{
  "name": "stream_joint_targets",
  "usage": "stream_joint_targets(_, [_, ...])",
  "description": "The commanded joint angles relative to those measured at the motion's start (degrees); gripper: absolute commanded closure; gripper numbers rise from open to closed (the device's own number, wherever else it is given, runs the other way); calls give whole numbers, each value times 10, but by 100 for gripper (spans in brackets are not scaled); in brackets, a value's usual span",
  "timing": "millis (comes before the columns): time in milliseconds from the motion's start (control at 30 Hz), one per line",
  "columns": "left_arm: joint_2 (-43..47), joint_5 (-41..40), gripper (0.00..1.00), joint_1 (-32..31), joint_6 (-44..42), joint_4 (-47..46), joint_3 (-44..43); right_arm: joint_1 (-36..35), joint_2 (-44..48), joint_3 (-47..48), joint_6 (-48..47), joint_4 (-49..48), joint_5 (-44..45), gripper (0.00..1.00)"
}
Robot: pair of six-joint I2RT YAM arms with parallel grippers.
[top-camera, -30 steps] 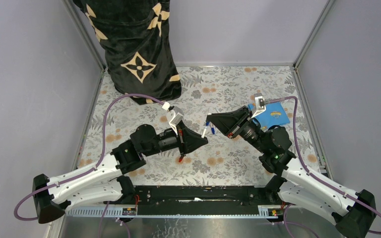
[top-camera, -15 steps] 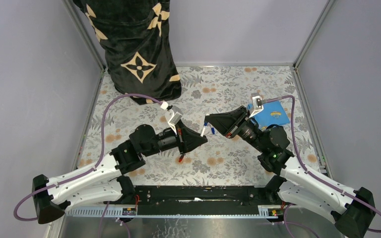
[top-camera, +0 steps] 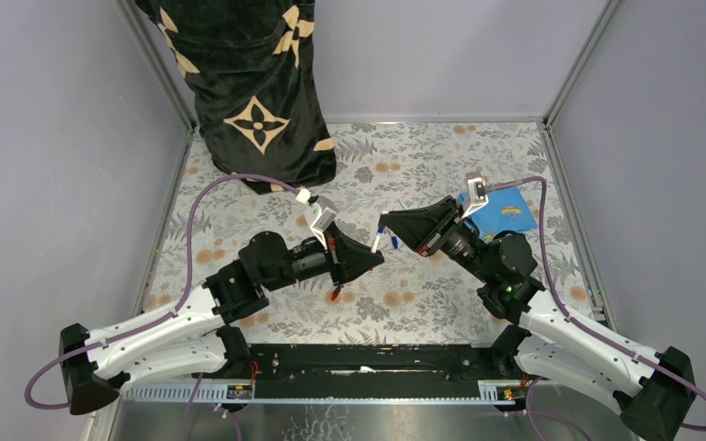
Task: Insert the pens into the pen caps
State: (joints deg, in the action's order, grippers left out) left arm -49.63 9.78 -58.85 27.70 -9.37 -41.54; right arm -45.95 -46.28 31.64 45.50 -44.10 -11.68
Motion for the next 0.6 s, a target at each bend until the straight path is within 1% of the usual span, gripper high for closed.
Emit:
stream_joint_targets(0, [9, -21, 100, -3, 4, -44, 1, 1, -2, 18, -9, -23, -17, 100])
stream_joint_targets(333, [3, -40, 100, -3, 14, -51, 1, 1, -21, 10, -18, -33, -43, 100])
stream_joint_targets(567, [12, -76, 100, -3, 27, -52, 5, 1, -18, 5, -25, -31, -51, 100])
